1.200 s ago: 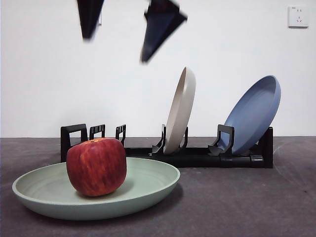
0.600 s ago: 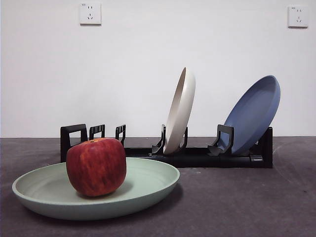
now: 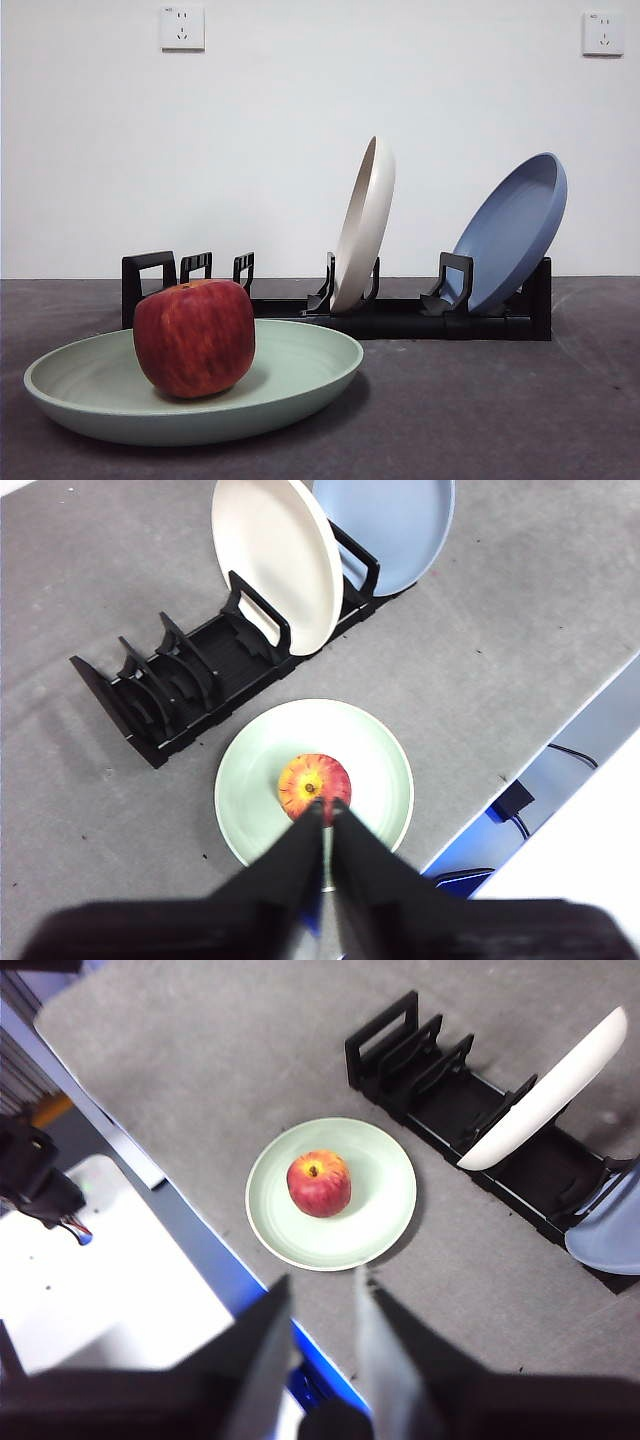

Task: Take the green plate from the plate rack,put the plate on the table,take the apple from the table,put the apple in the plate

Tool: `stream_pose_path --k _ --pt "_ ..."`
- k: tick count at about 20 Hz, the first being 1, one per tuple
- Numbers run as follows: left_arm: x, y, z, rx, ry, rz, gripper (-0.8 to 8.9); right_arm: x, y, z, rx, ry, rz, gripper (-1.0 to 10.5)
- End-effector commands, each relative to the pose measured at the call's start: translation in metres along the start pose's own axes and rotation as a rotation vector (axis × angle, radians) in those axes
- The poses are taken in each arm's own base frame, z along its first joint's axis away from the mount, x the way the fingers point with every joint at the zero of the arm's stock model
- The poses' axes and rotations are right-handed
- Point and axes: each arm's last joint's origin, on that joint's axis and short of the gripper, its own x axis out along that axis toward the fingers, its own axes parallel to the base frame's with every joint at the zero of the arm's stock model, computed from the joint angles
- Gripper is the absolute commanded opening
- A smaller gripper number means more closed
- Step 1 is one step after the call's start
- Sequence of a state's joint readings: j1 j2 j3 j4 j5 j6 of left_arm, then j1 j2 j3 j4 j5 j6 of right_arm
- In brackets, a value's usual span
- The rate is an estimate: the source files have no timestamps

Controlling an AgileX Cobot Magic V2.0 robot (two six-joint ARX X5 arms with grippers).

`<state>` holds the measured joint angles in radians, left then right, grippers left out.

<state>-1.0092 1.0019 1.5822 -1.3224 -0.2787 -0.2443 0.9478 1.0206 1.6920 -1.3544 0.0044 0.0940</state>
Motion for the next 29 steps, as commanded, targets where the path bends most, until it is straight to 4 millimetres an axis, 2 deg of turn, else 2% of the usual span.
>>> stream_pose_path --k 1,23,25,29 --pt "0.001 -0.001 0.000 0.014 -0.002 -0.004 -0.08 -0.002 -0.001 -0.006 0.019 0.020 -0.006 -0.1" --pt "0.003 -0.001 0.001 0.012 0.005 -0.015 -0.04 0.002 0.000 -0.003 0.030 0.032 -0.008 -0.1" --pt "-0.001 0.004 -0.001 0.064 -0.004 0.007 -0.04 0.002 0.000 -0.003 0.030 0.032 -0.008 -0.1" --pt "-0.015 0.033 0.009 -0.131 -0.195 0.145 -0.04 0.002 0.000 -0.003 0.030 0.032 -0.008 -0.1"
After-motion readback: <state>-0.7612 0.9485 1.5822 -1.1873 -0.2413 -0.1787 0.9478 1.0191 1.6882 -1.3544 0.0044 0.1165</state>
